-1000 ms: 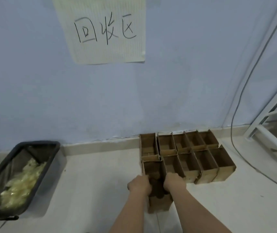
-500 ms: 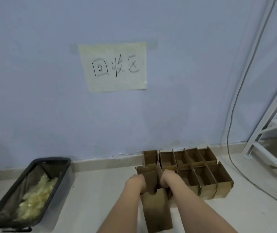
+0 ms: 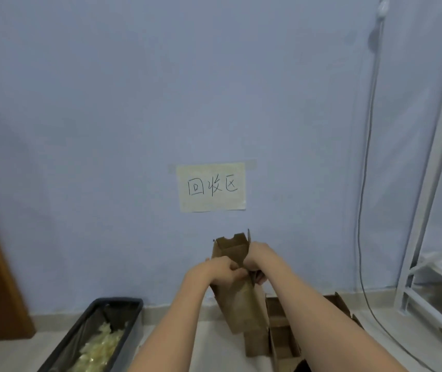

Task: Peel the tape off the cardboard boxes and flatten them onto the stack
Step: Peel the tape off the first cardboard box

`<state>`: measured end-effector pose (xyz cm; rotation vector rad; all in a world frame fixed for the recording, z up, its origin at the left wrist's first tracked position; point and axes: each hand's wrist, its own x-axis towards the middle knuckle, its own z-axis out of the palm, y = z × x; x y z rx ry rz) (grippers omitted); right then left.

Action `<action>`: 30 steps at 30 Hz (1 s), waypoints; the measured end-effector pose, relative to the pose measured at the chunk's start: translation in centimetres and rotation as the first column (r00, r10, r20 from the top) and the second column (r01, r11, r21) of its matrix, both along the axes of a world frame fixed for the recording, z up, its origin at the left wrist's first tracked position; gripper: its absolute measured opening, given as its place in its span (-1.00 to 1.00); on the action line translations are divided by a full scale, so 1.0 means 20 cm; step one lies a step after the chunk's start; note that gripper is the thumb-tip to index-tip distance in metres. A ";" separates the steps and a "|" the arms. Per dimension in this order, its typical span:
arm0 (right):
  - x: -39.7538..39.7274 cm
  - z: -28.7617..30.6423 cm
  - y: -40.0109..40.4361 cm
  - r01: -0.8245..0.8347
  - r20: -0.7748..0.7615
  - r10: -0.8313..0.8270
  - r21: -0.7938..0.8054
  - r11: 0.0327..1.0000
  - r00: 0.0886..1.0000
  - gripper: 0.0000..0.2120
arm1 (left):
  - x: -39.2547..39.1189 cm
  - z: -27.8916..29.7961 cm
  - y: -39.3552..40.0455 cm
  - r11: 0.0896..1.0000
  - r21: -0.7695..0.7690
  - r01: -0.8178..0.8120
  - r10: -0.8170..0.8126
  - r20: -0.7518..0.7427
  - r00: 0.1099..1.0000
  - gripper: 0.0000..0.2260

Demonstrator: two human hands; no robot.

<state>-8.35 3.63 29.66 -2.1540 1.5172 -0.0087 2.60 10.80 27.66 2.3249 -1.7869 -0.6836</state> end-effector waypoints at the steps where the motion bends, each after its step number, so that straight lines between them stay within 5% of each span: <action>1: 0.01 0.03 0.02 -0.012 0.000 0.012 -0.030 0.999 1.000 -0.94 | 0.01 0.02 0.04 0.999 -0.018 0.027 -0.027 -0.032 0.999 -0.65; 6: 0.09 0.07 0.04 -0.048 0.025 0.051 -0.110 0.993 0.998 -0.95 | 0.05 0.03 0.12 0.984 -0.179 -0.020 0.011 -0.052 0.999 -0.88; 12: 0.24 -0.11 0.05 -0.011 0.238 0.036 -0.104 0.994 0.970 -0.89 | 0.12 -0.05 0.14 0.984 -0.135 -0.113 0.098 -0.110 0.989 -0.79; 16: 0.32 -0.22 0.07 0.084 0.435 -0.066 -0.023 0.996 0.898 -0.75 | 0.22 -0.16 0.11 0.962 -0.172 -0.210 0.179 -0.176 0.968 -0.95; 23: 0.38 -0.37 0.08 0.030 0.669 -0.127 0.154 0.988 0.732 -0.70 | 0.28 -0.26 0.10 0.874 -0.268 -0.405 0.314 -0.326 0.892 -0.77; 27: 0.36 -0.41 0.09 0.000 0.772 -0.120 0.153 0.988 0.624 -0.72 | 0.32 -0.26 0.12 0.833 -0.218 -0.509 0.360 -0.485 0.797 -0.83; 30: 0.34 -0.40 0.05 0.098 0.746 -0.104 0.052 0.994 0.658 -0.73 | 0.36 -0.27 0.19 0.748 -0.164 -0.643 0.402 -0.659 0.636 -0.92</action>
